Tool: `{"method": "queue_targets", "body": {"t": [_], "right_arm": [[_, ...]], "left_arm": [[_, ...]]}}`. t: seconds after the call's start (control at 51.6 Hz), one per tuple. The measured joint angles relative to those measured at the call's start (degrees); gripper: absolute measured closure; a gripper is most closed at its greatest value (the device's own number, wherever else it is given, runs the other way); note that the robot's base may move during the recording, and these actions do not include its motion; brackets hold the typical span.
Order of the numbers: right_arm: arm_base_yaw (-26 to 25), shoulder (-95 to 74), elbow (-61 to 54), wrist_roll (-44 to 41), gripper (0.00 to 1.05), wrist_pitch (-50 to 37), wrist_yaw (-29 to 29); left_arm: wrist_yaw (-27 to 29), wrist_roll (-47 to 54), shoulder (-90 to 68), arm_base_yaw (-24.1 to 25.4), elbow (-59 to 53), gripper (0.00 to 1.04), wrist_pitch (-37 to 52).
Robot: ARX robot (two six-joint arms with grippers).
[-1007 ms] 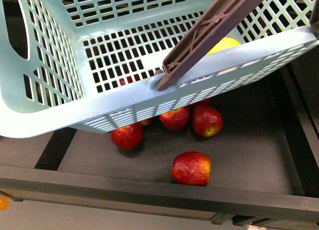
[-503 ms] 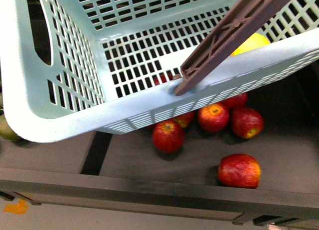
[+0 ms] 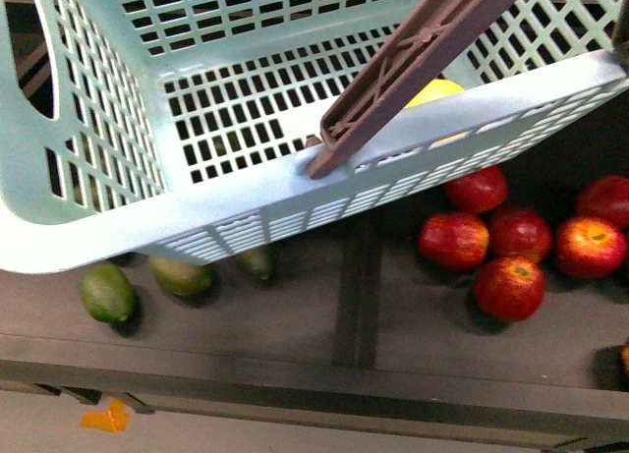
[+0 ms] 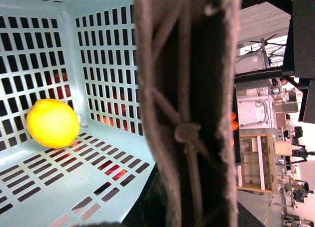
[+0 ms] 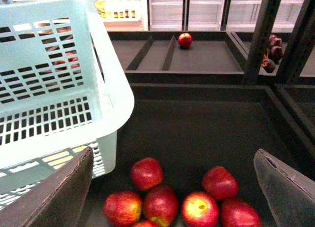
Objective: Pick lemon and mango into basket
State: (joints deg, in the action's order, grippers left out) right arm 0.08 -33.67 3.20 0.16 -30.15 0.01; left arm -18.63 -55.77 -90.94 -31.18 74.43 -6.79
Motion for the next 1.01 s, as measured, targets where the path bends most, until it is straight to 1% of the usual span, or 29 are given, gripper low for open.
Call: {"method": "queue_targets", "body": {"t": [1.007], "right_arm": [[-0.04,0.0,-0.02,0.0,0.09,0.0,-0.04]], "left_arm": [[-0.17,0.04,0.02,-0.09,0.02,1.0,0.02]]}}
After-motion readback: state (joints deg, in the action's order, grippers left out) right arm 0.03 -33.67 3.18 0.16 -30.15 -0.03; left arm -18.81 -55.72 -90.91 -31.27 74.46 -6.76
